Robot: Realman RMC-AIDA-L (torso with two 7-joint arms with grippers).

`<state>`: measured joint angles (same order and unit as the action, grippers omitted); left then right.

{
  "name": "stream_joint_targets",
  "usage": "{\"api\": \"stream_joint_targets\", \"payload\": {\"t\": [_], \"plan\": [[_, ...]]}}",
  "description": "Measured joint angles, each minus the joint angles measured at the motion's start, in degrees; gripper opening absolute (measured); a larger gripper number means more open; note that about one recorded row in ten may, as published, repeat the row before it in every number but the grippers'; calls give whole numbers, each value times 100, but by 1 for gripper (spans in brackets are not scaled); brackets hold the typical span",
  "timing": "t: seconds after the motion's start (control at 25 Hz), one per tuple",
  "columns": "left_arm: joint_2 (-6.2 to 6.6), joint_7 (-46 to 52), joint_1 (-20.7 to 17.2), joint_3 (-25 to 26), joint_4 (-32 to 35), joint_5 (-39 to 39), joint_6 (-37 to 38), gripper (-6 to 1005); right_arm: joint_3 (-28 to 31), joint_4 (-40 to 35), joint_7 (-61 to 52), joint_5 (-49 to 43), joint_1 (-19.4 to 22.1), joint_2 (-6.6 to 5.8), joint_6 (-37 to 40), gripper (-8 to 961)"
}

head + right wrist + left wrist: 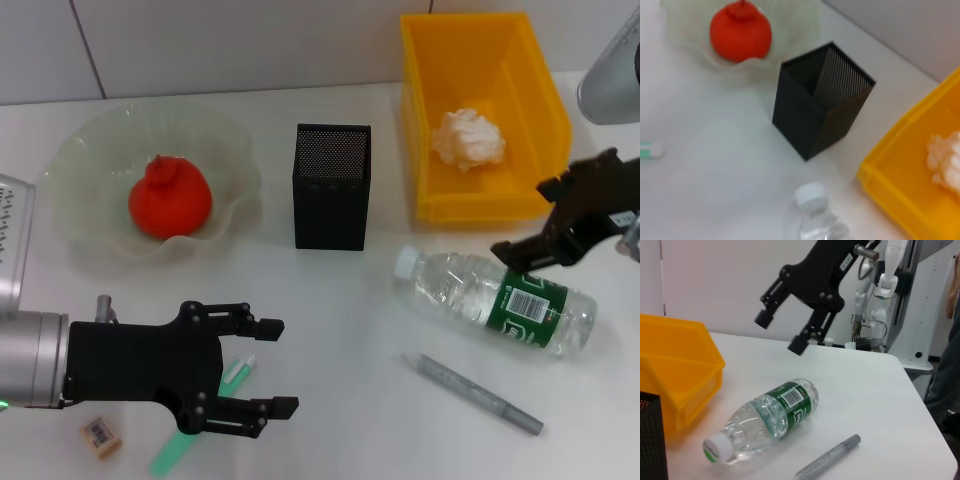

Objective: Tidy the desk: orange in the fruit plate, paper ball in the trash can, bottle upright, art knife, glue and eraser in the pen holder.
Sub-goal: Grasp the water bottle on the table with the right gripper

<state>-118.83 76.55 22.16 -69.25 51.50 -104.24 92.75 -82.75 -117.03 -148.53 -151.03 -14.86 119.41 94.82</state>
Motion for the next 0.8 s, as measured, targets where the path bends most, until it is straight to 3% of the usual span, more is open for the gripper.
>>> {"api": "stream_joint_targets", "payload": {"t": [0.28, 0.8], "plan": [[0, -9, 33, -118, -2, 0, -24, 800, 286, 209, 7, -149, -33, -18, 220, 834], [0, -90, 43, -132, -122, 50, -37, 800, 294, 1029, 313, -288, -222, -23, -27, 835]]}}
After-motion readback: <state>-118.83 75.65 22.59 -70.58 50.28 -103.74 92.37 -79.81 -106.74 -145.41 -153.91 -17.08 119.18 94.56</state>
